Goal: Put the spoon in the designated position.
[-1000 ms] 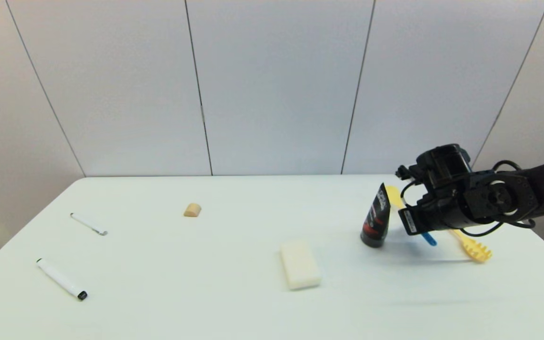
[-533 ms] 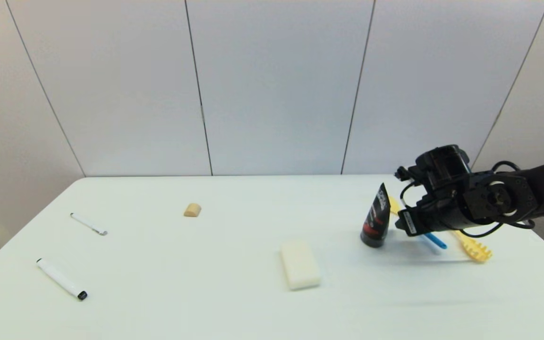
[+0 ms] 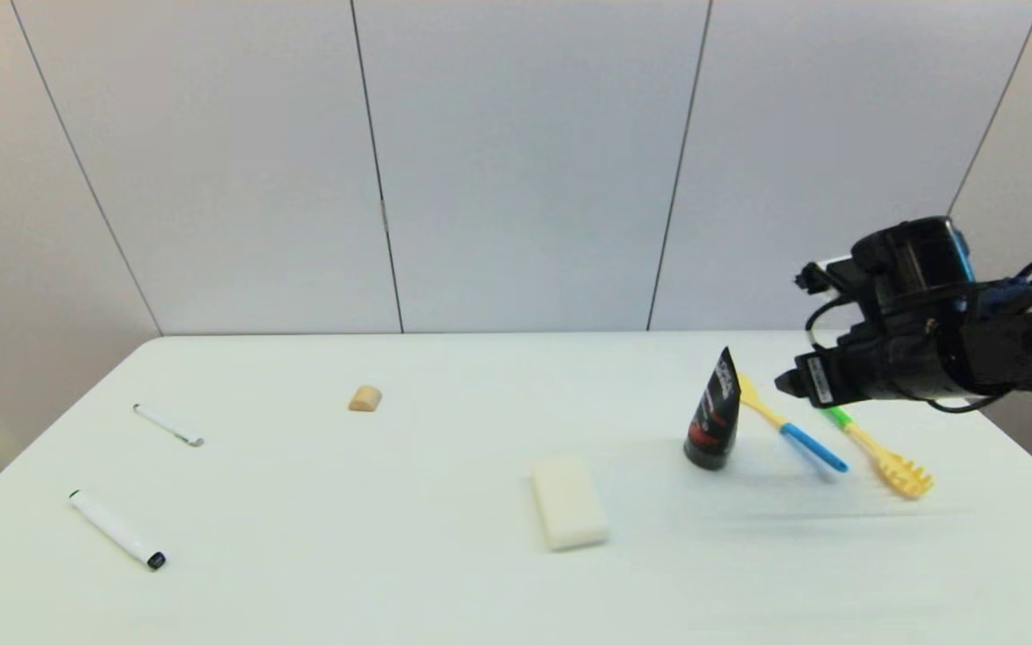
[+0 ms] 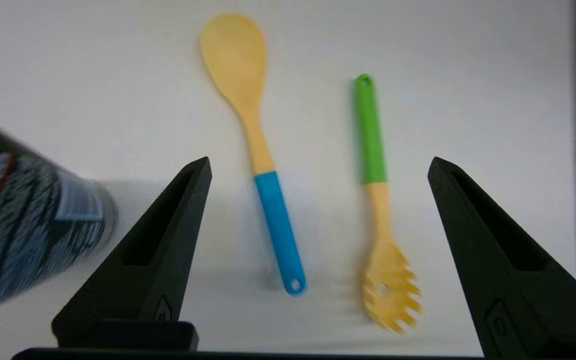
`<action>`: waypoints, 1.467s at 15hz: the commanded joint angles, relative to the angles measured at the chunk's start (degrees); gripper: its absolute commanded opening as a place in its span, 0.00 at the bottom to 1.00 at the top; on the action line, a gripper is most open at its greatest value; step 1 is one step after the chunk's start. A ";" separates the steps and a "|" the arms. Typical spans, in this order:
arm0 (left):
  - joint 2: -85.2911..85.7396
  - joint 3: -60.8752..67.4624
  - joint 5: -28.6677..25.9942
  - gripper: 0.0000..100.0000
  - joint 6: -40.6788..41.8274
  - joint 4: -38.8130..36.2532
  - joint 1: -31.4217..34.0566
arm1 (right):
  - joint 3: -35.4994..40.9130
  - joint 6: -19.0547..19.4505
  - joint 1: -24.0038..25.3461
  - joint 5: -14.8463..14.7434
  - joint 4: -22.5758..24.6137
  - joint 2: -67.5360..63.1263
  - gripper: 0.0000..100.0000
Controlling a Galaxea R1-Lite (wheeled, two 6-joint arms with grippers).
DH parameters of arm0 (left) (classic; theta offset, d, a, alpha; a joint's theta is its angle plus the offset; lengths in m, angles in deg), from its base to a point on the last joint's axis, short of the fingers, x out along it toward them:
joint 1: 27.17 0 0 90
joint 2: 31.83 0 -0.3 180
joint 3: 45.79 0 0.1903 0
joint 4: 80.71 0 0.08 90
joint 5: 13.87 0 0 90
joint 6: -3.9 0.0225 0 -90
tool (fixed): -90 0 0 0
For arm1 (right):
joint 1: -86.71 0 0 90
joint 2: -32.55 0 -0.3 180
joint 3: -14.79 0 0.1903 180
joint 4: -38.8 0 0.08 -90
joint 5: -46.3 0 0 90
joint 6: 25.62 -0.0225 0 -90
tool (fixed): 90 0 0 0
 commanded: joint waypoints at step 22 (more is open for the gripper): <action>-0.07 0.00 0.00 1.00 -0.01 -0.02 0.00 | 58.22 -1.07 -8.46 17.72 -4.49 100.24 1.00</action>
